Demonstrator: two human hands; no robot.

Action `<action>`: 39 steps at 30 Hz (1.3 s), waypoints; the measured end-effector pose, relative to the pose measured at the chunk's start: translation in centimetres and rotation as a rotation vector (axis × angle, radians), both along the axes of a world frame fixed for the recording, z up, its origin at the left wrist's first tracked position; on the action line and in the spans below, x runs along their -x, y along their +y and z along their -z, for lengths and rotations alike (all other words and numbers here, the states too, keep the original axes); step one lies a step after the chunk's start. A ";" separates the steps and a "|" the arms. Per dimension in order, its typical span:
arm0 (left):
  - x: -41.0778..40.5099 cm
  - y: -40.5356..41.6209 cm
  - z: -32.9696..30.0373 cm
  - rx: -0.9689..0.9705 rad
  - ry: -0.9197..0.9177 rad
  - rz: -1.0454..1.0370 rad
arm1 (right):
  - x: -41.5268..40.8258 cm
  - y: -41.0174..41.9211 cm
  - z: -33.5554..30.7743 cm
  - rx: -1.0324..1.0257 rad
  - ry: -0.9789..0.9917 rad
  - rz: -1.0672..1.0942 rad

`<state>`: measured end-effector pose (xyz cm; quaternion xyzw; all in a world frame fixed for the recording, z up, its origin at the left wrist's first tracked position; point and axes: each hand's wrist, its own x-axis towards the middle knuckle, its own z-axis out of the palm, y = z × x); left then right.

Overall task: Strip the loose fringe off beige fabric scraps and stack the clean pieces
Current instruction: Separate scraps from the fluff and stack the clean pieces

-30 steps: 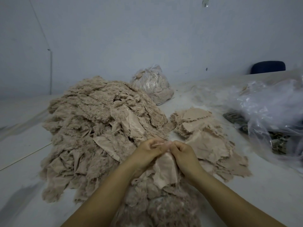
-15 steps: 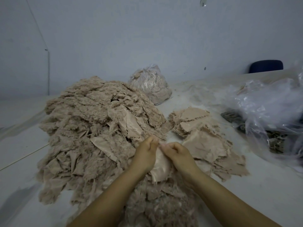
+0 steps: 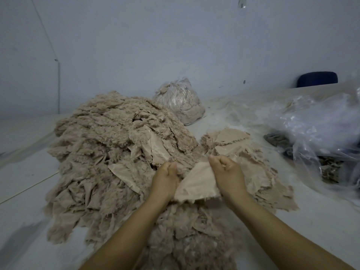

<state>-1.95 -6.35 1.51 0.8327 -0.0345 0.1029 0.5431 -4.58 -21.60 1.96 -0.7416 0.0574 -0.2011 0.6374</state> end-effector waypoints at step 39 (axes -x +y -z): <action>0.1 0.4 0.4 -0.281 0.082 0.476 | 0.0 -2.8 4.2 1.085 -0.030 0.149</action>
